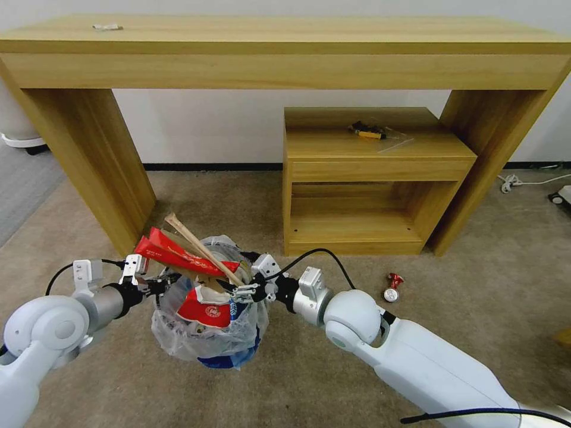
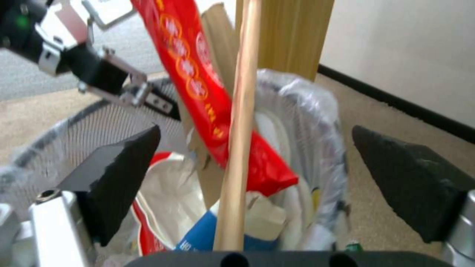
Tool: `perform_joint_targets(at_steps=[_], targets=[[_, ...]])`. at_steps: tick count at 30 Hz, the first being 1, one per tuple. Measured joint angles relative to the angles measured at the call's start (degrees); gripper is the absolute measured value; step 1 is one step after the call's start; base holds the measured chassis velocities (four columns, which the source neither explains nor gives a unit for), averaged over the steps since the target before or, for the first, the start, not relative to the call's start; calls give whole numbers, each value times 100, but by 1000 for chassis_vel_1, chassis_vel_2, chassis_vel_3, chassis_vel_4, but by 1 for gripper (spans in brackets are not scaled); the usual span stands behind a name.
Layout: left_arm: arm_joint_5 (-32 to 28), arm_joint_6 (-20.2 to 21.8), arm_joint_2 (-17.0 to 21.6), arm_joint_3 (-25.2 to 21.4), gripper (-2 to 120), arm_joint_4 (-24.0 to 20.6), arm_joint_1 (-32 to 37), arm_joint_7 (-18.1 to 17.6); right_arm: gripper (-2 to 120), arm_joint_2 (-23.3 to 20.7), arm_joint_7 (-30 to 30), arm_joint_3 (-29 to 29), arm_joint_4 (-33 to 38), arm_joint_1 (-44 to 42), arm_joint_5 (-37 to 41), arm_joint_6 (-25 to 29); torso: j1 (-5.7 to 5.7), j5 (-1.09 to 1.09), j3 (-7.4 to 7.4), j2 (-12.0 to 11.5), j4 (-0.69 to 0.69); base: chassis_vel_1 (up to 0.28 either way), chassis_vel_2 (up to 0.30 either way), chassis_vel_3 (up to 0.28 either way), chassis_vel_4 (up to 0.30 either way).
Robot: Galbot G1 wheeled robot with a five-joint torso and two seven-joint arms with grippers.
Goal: Pick up the trash bin and place the garbage on the floor into it.
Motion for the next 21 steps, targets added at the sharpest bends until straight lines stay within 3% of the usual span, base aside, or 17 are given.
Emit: perform_joint_targets(at_steps=[21], targets=[[33, -1, -387, -175, 0, 73, 136, -8, 100, -181, 490, 1129, 169, -572, 223, 104, 0, 1, 0, 0, 0, 0, 0, 0, 0]])
